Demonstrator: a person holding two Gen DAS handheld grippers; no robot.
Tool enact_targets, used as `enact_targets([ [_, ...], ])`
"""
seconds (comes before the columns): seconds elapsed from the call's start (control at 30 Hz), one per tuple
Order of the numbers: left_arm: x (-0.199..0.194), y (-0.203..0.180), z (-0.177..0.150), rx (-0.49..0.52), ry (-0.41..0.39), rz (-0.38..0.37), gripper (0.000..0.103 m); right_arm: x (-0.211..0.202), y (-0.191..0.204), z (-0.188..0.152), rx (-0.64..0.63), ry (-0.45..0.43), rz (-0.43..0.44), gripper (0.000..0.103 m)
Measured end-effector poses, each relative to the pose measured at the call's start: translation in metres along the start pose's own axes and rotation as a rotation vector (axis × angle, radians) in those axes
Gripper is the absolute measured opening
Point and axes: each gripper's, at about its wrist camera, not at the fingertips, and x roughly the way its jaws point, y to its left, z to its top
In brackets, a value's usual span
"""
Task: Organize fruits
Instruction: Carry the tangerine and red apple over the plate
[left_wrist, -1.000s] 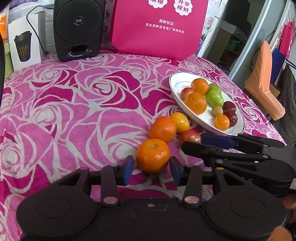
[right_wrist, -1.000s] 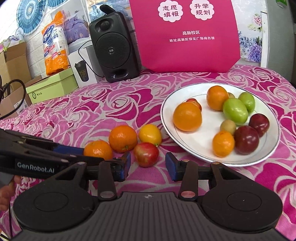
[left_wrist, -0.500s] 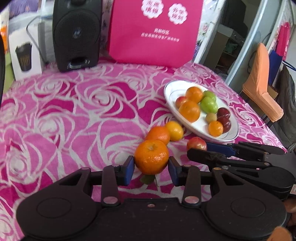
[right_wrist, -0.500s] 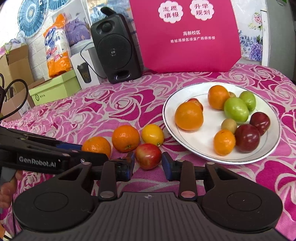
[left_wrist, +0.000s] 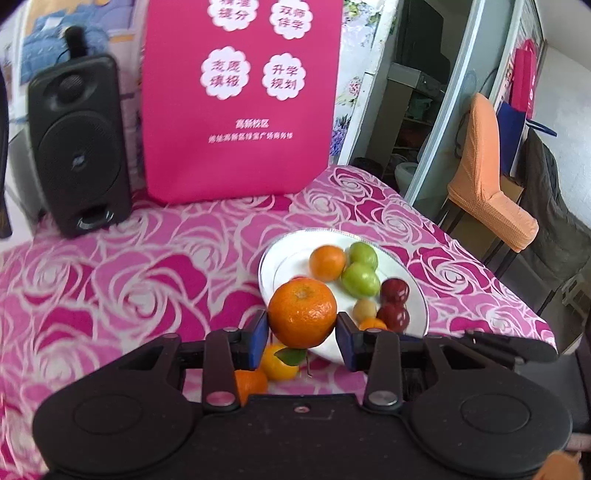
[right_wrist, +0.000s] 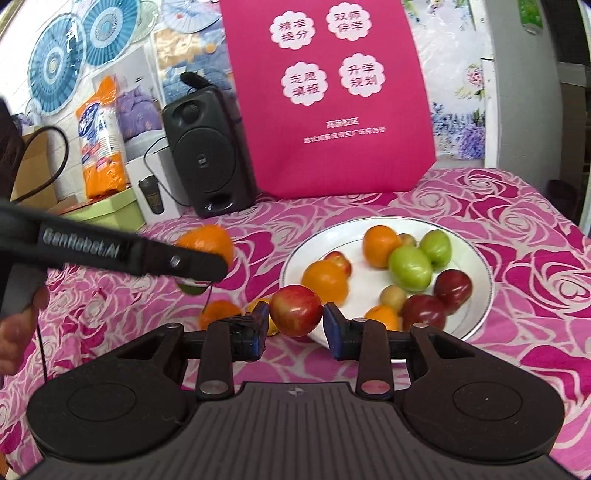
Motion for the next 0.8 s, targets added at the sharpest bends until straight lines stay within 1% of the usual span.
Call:
enact_targets([
  [0.1,0.012,0.000,0.012,-0.016,0.002,-0.022,0.101,0.003,-0.006,0.000,0.012,0.004,-0.010,0.057],
  [0.2,0.026,0.002,0.022,-0.027,0.003,-0.026,0.102,0.008,-0.010,0.001,0.015,0.007,-0.013,0.057],
  [0.37,0.056,0.008,0.030,-0.080,0.014,-0.074,0.102,0.018,-0.014,0.003,0.009,0.023,-0.010,0.057],
  [0.63,0.094,0.015,0.045,-0.098,0.038,-0.048,0.102,0.033,-0.017,0.004,0.005,0.054,-0.003,0.057],
  [0.8,0.113,0.019,0.051,-0.084,0.057,-0.024,0.102,0.041,-0.019,0.005,-0.002,0.072,-0.007,0.057],
])
